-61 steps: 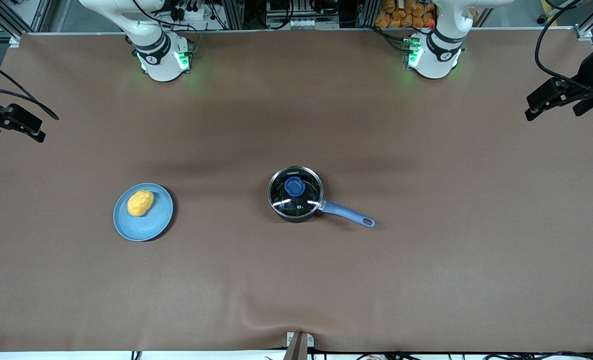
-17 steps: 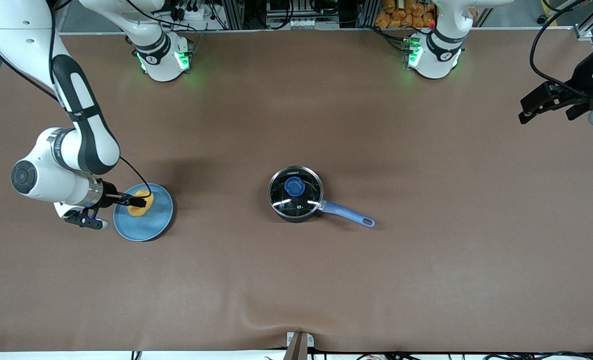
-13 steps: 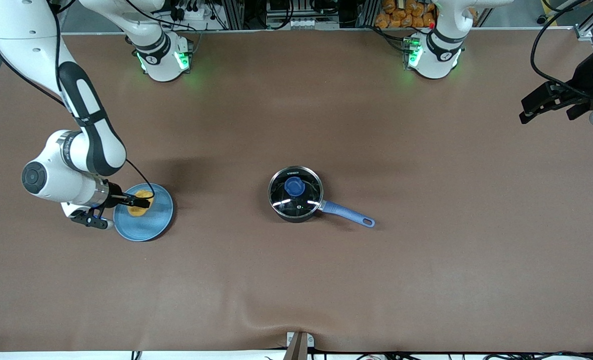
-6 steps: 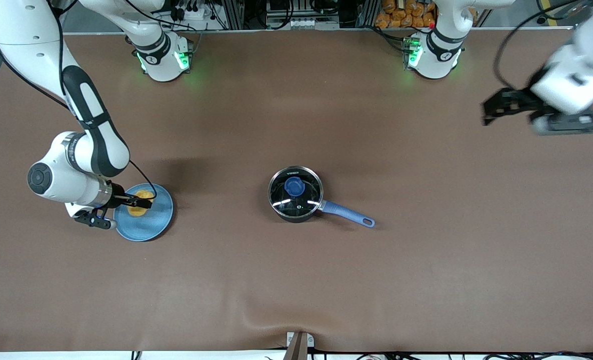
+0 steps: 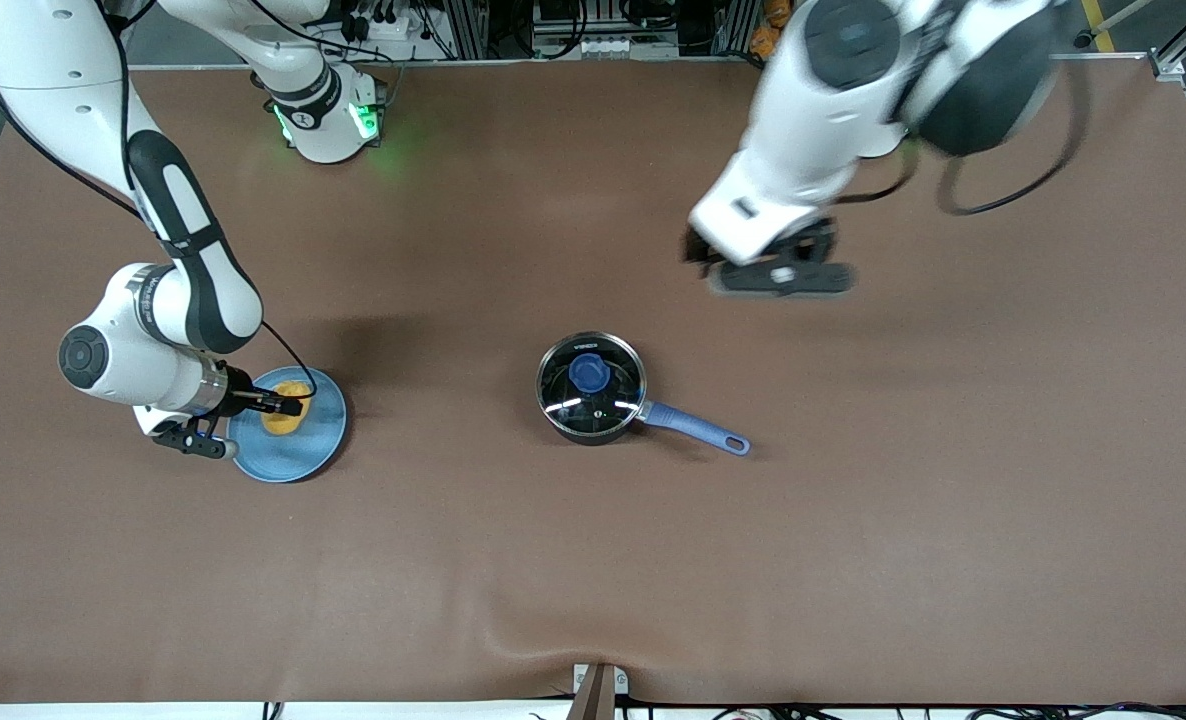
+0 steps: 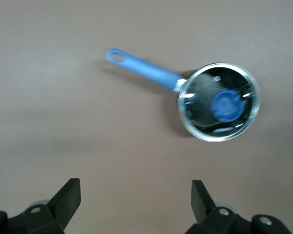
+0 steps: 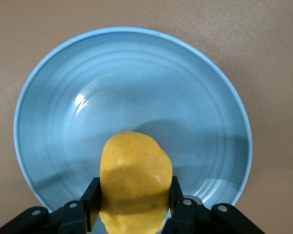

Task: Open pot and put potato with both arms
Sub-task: 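Grasp the potato with the right gripper while the left gripper grasps the lid knob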

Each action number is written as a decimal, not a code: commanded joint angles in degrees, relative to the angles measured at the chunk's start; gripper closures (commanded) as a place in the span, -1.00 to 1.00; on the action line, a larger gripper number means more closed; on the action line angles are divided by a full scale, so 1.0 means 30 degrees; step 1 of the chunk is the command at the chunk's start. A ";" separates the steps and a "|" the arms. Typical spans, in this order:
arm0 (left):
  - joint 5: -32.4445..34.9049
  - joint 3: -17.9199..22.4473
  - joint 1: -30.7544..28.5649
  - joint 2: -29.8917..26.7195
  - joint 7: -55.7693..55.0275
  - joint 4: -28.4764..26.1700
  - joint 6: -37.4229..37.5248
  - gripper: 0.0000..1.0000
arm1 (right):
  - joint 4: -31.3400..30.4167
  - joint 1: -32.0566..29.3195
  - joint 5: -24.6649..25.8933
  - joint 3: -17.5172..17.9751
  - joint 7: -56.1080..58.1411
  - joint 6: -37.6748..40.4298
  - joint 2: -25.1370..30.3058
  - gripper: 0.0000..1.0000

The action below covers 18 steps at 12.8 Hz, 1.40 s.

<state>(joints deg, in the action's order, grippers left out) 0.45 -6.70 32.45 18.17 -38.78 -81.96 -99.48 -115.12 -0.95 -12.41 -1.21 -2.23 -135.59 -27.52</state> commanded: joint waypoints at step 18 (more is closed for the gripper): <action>0.0464 0.1004 0.3100 0.8560 -1.3148 0.3179 -0.7651 -1.00 | 0.6554 0.6730 -0.0172 -0.0005 -0.3296 0.2774 0.0268 1.00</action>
<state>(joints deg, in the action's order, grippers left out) 0.67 -4.42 40.74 42.52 -76.81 -74.17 -122.05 -97.18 18.51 -12.43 -0.64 -9.85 -127.85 -26.67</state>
